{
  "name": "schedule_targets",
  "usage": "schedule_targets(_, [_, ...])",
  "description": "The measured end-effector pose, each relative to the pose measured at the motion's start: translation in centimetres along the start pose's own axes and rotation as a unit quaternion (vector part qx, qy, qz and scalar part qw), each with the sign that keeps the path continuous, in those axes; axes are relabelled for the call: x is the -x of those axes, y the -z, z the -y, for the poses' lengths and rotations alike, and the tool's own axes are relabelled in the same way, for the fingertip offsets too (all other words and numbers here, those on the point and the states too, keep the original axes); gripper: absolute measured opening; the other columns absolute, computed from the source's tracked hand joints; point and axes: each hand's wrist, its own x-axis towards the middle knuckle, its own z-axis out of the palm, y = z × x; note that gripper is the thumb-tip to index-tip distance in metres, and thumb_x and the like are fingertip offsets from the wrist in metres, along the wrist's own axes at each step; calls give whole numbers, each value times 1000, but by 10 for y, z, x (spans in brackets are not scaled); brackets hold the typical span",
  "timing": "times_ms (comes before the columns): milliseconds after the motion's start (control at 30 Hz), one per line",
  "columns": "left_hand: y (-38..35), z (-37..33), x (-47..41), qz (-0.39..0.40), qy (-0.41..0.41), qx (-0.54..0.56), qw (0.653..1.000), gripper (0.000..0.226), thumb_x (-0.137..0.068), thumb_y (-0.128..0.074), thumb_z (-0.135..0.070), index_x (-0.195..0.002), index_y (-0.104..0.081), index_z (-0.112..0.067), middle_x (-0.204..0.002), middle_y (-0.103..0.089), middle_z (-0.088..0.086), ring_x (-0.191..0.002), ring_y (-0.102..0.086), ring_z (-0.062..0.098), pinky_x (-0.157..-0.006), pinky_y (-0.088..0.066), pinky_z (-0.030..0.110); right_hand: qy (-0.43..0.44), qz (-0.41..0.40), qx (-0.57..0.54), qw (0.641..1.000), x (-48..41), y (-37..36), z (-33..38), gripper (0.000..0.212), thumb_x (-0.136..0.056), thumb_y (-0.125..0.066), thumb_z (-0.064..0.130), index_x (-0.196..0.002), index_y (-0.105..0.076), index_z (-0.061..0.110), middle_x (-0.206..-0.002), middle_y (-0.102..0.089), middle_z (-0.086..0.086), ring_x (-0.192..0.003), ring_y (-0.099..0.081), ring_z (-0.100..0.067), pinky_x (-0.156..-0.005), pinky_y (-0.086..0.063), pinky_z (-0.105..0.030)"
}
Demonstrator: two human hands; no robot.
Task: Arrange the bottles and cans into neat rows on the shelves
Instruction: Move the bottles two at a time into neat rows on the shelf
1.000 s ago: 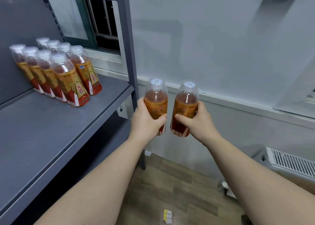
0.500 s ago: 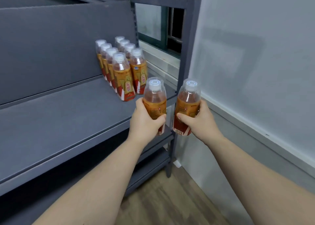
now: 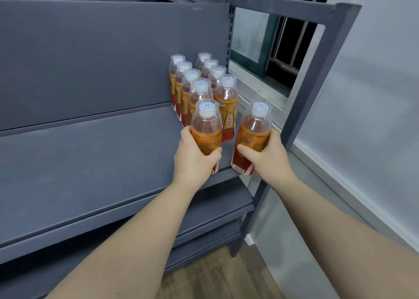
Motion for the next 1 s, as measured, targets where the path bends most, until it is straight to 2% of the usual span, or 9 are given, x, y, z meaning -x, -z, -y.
schedule_targets(167, [-8, -2, -13, -18, 8, -4, 1000, 81, -80, -80, -41, -142, -30, -28, -135, -53, -5, -119, -56, 19, -99, -52, 41, 7, 17, 4, 1000, -29, -10, -2, 67, -82, -80, 34, -135, -41, 22, -125, -60, 4, -112, -60, -13, -94, -53, -35])
schedule_targets(333, [-20, -4, -19, -32, 15, -10, 999, 83, -82, -78, -42, -146, -27, -30, -139, -49, -7, -122, -53, 15, -99, -49, 35, 30, 38, 9, 999, -54, -15, -9, 66, -82, -80, 36, -133, -39, 23, -125, -58, 5, -114, -59, -15, -97, -53, -41])
schedule_targets(467, [-29, -9, -13, -59, 33, -9, 998, 85, -83, -77, -40, -150, -25, -31, -142, -40, -4, -126, -46, 13, -95, -42, 26, 45, 61, 7, 997, -66, -16, -17, 75, -77, -82, 42, -134, -36, 25, -129, -56, 4, -117, -58, -16, -98, -53, -46])
schedule_targets(600, [-39, -18, -10, -115, 70, -72, 988, 98, -76, -81, -52, -150, -22, -30, -140, -35, 3, -132, -39, 20, -102, -42, 35, 57, 110, 1, 992, -70, -11, -27, 82, -79, -81, 43, -141, -29, 29, -135, -53, 5, -122, -56, -15, -100, -52, -45])
schedule_targets(667, [-41, -24, -10, -140, 86, -90, 982, 93, -76, -81, -50, -149, -27, -28, -139, -41, 3, -130, -43, 22, -102, -44, 38, 65, 140, 13, 988, -71, -7, -31, 84, -82, -79, 39, -146, -25, 29, -140, -51, 5, -126, -53, -16, -103, -50, -44])
schedule_targets(733, [-43, -26, -8, -153, 91, -61, 982, 86, -77, -83, -43, -145, -31, -26, -138, -46, 0, -126, -49, 20, -99, -47, 36, 70, 155, 26, 985, -73, -4, -33, 84, -83, -78, 37, -148, -25, 27, -141, -50, 5, -127, -52, -17, -104, -49, -43])
schedule_targets(867, [-41, -27, 0, -110, 97, 12, 989, 72, -84, -79, -29, -135, -29, -25, -124, -46, -10, -112, -50, 11, -88, -46, 24, 77, 145, 42, 986, -74, -3, -33, 82, -82, -79, 39, -145, -30, 26, -138, -53, 4, -123, -54, -17, -101, -51, -43])
schedule_targets(1000, [-38, -27, 3, -78, 94, 3, 992, 73, -87, -76, -31, -142, -27, -27, -135, -46, -8, -118, -48, 10, -95, -47, 28, 81, 114, 67, 988, -73, -10, -33, 83, -78, -81, 46, -142, -33, 26, -136, -53, 3, -123, -55, -19, -99, -53, -46])
